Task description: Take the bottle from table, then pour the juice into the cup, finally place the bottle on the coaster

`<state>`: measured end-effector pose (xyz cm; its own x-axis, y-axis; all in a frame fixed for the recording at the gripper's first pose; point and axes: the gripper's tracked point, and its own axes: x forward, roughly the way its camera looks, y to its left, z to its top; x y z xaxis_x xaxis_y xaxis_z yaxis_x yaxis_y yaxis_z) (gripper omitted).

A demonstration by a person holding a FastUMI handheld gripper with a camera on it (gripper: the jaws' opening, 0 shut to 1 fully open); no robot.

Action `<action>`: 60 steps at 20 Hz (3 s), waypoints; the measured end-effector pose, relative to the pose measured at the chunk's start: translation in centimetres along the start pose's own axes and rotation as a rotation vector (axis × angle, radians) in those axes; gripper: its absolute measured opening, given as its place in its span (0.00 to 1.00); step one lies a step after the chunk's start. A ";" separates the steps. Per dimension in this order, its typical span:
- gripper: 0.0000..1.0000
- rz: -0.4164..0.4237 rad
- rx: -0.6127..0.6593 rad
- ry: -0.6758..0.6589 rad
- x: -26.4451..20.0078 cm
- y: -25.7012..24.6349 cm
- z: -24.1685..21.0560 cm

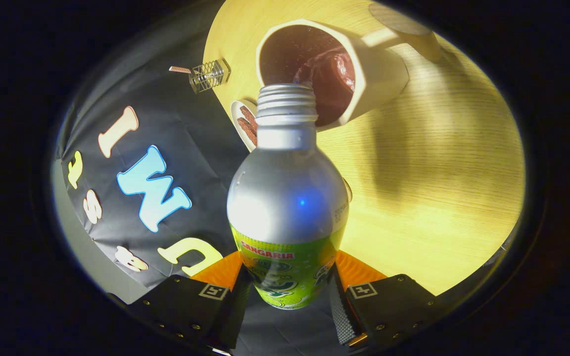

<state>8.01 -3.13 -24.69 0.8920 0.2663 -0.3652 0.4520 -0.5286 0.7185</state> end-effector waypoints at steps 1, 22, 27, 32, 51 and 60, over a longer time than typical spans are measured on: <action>0.73 0.004 0.005 0.001 0.0 0.2 0.1; 0.73 -0.051 0.139 0.049 -0.6 0.1 -0.7; 0.73 -0.070 0.142 0.056 -0.5 -0.1 -0.8; 0.73 -0.070 0.140 0.054 -0.3 0.0 -0.9; 0.73 -0.216 -0.413 -0.186 1.0 -4.8 2.4; 0.73 -0.291 -0.828 -0.255 2.5 -6.9 2.5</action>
<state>7.14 -0.81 -32.09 0.7598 0.0606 -0.6473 0.6034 0.3051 0.7368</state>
